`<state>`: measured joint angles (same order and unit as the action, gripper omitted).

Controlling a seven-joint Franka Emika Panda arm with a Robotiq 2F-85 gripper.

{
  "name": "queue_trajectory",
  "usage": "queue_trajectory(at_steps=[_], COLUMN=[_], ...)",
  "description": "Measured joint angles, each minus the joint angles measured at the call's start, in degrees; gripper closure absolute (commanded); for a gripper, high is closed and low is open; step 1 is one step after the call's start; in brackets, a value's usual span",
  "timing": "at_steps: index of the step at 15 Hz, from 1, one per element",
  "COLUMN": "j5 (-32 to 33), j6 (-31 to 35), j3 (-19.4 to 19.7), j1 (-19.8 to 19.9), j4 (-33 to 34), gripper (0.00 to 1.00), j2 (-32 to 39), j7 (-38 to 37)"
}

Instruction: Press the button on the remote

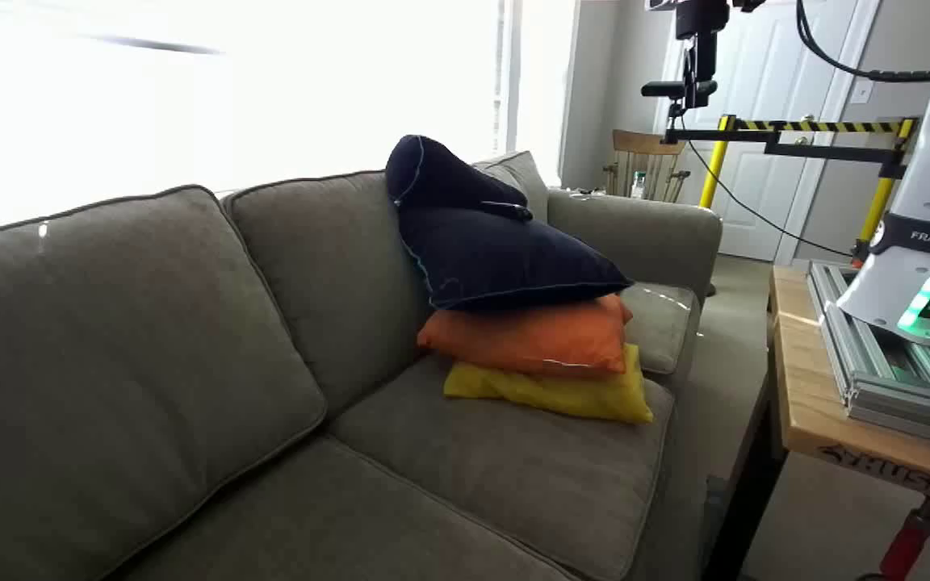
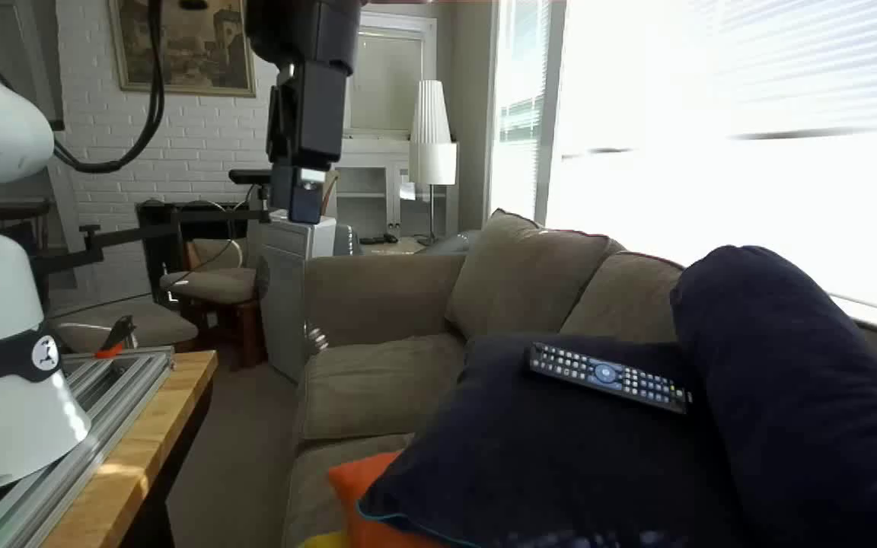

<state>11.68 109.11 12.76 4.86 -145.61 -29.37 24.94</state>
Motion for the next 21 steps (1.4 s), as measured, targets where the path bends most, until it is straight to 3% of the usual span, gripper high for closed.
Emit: queue_trajectory(at_steps=[7,14,21], j5=[-0.4,-7.7,-17.9], j6=[1.4,10.8,23.6], j3=[-0.1,-2.8,-3.0], j1=[0.3,-0.1,0.5], j4=[0.8,6.9,11.0], gripper=[0.0,0.0,0.0], j2=[3.4,16.0,22.6], j7=[-5.0,-15.5,-21.5])
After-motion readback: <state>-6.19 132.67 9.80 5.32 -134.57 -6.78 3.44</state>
